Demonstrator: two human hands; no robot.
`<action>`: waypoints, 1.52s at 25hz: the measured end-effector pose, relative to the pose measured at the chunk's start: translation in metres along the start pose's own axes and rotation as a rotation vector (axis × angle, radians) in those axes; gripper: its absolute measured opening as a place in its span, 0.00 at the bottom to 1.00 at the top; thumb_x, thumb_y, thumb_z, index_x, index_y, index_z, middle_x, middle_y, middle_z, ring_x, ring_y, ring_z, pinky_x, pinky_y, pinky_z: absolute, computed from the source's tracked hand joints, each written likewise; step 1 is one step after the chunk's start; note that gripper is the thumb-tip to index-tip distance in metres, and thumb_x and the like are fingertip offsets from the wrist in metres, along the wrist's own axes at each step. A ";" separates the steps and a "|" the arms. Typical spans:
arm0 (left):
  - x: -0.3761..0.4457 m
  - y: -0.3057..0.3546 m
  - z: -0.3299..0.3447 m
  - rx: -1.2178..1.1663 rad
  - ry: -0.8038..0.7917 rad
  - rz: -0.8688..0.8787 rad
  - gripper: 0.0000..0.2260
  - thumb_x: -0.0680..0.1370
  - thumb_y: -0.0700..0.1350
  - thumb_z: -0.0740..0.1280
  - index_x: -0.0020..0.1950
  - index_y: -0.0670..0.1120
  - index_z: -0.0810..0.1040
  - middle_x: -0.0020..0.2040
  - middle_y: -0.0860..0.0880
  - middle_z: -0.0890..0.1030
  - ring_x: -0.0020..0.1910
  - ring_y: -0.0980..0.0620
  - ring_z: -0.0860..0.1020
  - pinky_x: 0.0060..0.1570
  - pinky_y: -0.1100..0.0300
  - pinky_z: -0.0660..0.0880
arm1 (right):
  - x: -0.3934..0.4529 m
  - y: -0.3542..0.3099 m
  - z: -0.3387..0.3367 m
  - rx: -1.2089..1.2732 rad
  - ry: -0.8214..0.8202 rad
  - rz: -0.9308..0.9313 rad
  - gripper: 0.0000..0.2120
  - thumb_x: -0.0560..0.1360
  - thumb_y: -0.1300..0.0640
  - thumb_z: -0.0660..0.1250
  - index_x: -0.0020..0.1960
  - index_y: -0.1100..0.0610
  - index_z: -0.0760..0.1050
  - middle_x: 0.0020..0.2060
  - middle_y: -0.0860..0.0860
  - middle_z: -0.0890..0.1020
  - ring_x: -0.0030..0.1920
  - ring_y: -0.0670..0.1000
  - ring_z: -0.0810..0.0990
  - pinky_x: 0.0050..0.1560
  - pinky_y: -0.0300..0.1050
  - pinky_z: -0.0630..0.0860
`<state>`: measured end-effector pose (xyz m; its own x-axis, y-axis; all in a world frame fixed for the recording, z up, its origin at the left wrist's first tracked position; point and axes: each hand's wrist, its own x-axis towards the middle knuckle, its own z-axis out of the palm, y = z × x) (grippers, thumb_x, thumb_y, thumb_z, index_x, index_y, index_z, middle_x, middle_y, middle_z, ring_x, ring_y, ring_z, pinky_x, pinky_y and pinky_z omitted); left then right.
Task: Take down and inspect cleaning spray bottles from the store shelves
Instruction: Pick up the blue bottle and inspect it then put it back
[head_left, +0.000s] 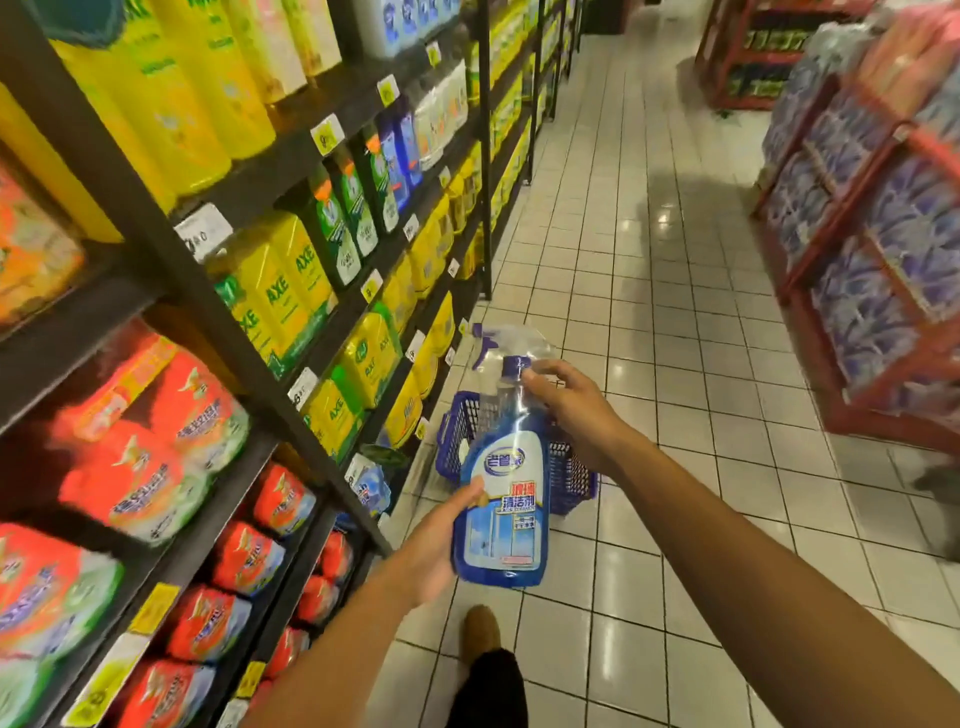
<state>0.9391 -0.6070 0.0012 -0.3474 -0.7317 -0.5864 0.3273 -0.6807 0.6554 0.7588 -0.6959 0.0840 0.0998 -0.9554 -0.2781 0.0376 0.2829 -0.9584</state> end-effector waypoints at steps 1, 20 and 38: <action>0.023 0.015 -0.003 0.023 -0.008 -0.007 0.20 0.74 0.55 0.65 0.61 0.46 0.80 0.58 0.43 0.84 0.55 0.46 0.83 0.46 0.51 0.82 | 0.027 -0.001 -0.005 0.012 0.003 0.027 0.05 0.79 0.53 0.67 0.54 0.53 0.75 0.47 0.52 0.84 0.40 0.49 0.84 0.35 0.43 0.78; 0.552 0.067 -0.124 0.529 0.238 -0.266 0.09 0.82 0.37 0.59 0.56 0.47 0.75 0.49 0.47 0.84 0.41 0.55 0.84 0.40 0.62 0.80 | 0.458 0.214 -0.143 0.208 0.171 0.252 0.14 0.74 0.65 0.72 0.57 0.54 0.75 0.56 0.56 0.83 0.50 0.50 0.83 0.46 0.42 0.82; 0.764 -0.054 -0.263 -0.052 0.589 -0.388 0.19 0.82 0.54 0.59 0.61 0.42 0.81 0.56 0.39 0.83 0.56 0.39 0.81 0.57 0.44 0.76 | 0.579 0.552 -0.040 -0.155 0.271 0.468 0.16 0.72 0.62 0.73 0.50 0.43 0.74 0.44 0.45 0.82 0.42 0.41 0.81 0.39 0.34 0.75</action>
<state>0.8874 -1.1393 -0.6075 0.0814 -0.3238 -0.9426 0.3226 -0.8863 0.3323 0.7980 -1.0965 -0.6088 -0.1893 -0.7245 -0.6628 -0.0974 0.6855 -0.7215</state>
